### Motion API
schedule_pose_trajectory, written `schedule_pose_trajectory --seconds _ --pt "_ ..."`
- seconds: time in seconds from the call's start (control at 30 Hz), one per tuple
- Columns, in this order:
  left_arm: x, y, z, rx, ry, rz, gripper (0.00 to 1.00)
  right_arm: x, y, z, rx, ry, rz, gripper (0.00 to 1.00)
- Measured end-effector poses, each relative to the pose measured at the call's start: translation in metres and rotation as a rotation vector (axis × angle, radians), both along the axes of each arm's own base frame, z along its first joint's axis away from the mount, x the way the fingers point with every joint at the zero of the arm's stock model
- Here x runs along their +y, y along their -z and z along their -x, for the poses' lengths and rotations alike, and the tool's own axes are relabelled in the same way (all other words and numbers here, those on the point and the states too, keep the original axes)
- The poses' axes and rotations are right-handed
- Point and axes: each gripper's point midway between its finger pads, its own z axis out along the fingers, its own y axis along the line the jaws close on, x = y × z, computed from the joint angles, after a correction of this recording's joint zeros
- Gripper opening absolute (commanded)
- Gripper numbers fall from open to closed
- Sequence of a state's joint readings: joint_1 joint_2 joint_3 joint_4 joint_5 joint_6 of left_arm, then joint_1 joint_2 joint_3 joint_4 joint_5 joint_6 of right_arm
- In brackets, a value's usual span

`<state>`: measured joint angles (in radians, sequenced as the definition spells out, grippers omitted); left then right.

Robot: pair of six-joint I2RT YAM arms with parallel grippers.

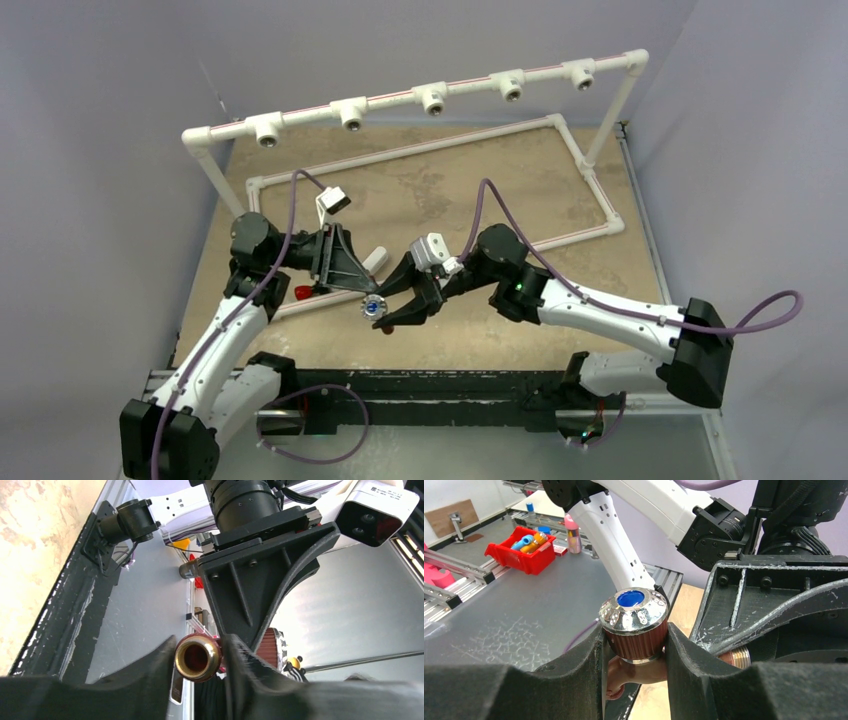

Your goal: Install the water faucets

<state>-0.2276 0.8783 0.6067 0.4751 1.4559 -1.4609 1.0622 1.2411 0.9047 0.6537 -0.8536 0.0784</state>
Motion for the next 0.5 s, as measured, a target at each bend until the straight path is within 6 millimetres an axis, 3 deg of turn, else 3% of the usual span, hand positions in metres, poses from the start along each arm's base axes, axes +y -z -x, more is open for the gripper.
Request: schedule_pose_trajectory --seconds 0.07,0.1,0.27,0.4,0.5 --pt "-0.0014 -0.0007 0.0005 0.0 0.006 0.002 0.03 0.0009 0.0014 -0.0004 -0.002 -0.001 0.002 0.0" --pt "-0.0019 -0.001 0.0005 0.004 0.007 0.003 0.0 0.0009 0.0011 -0.0004 -0.003 -0.001 0.0 0.0" --pt "-0.0034 -0.0014 0.0011 -0.001 0.006 0.008 0.0 0.0012 0.001 -0.0003 -0.007 0.001 -0.002 0.01" --pt "-0.004 0.0011 0.0002 0.012 0.0 0.008 0.0 0.0019 0.0024 -0.0018 0.001 0.014 0.007 0.29" --pt "-0.0047 0.0057 -0.0017 0.029 -0.013 0.008 0.0 0.0017 0.0053 -0.0038 0.014 0.031 0.025 0.38"
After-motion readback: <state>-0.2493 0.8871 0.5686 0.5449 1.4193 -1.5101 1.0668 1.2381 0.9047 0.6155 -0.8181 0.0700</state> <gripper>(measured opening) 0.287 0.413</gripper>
